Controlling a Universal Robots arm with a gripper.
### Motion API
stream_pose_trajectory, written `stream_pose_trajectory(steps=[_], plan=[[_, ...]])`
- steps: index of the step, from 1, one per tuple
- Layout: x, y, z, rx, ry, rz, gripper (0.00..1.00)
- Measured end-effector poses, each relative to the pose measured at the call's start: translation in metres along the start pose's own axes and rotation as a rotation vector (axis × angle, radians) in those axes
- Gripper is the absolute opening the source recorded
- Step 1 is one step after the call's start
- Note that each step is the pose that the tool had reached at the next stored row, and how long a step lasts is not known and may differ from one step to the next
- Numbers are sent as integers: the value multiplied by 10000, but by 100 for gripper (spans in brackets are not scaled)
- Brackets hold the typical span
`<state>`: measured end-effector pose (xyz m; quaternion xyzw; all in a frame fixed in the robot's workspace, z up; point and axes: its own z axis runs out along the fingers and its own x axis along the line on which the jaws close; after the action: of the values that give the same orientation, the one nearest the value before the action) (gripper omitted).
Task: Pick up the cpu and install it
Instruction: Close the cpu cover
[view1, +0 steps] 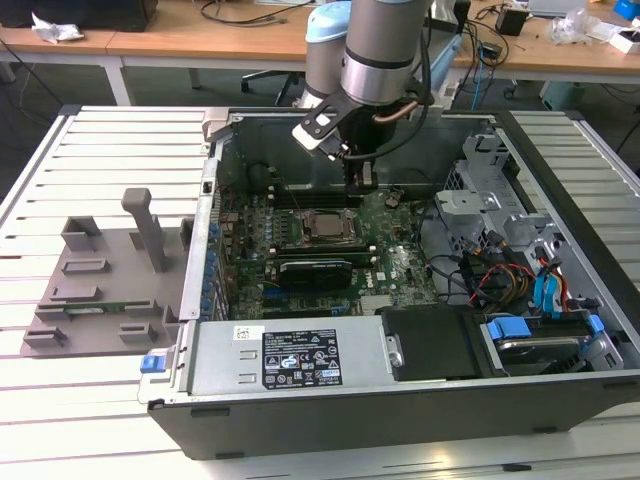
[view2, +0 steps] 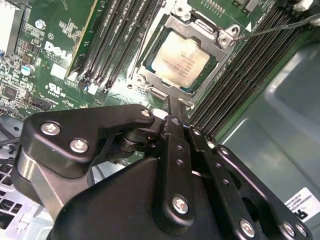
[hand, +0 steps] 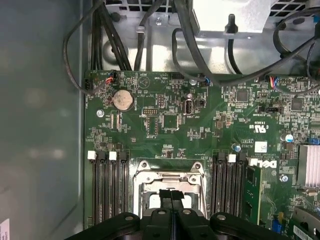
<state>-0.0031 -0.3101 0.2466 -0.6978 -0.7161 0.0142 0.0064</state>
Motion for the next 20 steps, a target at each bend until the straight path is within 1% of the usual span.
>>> stream_pose_trajectory(steps=[4, 10, 15, 16, 20], plan=[[2, -58, 13, 0, 0, -1, 11], [3, -109, 33, 0, 1, 0, 11], [6, -199, 103, -1, 1, -1, 11], [7, -228, 123, 0, 0, 0, 11], [10, -295, 161, 0, 0, 0, 11]])
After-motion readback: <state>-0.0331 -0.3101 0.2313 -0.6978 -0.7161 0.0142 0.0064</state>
